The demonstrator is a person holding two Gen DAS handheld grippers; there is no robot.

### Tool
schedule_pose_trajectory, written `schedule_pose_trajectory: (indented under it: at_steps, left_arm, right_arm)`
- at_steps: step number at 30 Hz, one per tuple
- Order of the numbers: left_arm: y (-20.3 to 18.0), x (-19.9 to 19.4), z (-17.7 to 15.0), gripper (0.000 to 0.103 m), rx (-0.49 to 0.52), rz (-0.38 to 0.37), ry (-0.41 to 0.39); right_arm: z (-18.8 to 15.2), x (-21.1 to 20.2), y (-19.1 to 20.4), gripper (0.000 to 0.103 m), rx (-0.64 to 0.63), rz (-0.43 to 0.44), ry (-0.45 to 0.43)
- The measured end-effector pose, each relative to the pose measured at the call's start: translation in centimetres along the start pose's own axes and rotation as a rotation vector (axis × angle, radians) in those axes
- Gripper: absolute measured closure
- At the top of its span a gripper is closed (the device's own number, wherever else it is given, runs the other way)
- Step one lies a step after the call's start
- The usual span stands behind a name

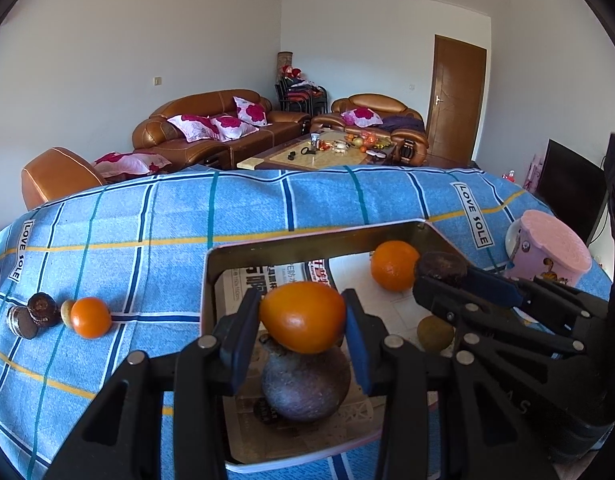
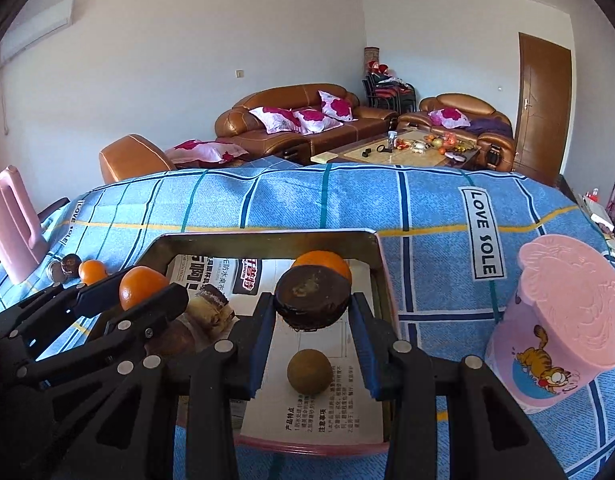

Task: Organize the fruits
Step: 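Lower the orange into the box with the left tool while the right tool releases the dark cake there, then withdraw both open tools from the box toward the items on the bed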

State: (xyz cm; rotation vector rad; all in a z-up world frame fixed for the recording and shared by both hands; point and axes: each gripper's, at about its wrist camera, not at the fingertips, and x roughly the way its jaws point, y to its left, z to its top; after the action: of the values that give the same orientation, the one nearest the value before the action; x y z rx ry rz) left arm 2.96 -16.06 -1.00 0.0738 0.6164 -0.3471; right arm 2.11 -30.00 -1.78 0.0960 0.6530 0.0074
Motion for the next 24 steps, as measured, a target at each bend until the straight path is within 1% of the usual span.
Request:
schedule_pose_trajectory:
  at_steps: [7,10,12,13,14,15,17,18,20,24]
  left_arm:
    - [0.1,0.1,0.0,0.060,-0.006,0.004,0.007]
    - [0.3,0.0,0.0,0.058,-0.014,0.016,0.006]
    - [0.2,-0.1,0.0,0.044,-0.013,0.025,-0.002]
    - [0.1,-0.3,0.0,0.025,-0.006,0.034,-0.008]
    - [-0.2,-0.5,0.0,0.012,0.003,0.044,-0.022]
    - [-0.4,-0.9,-0.1,0.009,0.016,0.042,-0.044]
    - [-1.1,-1.8,-0.1,0.002,0.051,0.032,-0.092]
    - [-1.5,-2.2,-0.2,0.000,0.070,0.038,-0.110]
    - [-2.0,-2.5,-0.2,0.000,0.095,0.052,-0.132]
    - [-2.0,-2.6,0.0,0.000,0.093,0.059,-0.132]
  right_arm:
    - [-0.3,-0.3,-0.6,0.060,0.052,0.070,-0.011]
    - [-0.4,-0.7,-1.1,0.053,0.083,0.097,-0.031]
    - [-0.4,-1.2,-1.4,0.045,0.107,0.104,-0.057]
    - [-0.4,-1.6,-1.5,0.043,0.117,0.107,-0.077]
    - [-0.4,-2.2,-1.7,0.036,0.124,0.108,-0.103]
    - [-0.3,-2.8,-1.7,0.031,0.130,0.104,-0.135]
    - [-0.2,-4.1,-1.8,0.028,0.131,0.079,-0.202]
    - [-0.2,-4.6,-1.7,0.026,0.126,0.055,-0.230]
    - [-0.3,-5.3,-1.6,0.025,0.117,0.005,-0.268]
    - [-0.2,-5.6,-1.7,0.024,0.122,-0.061,-0.294]
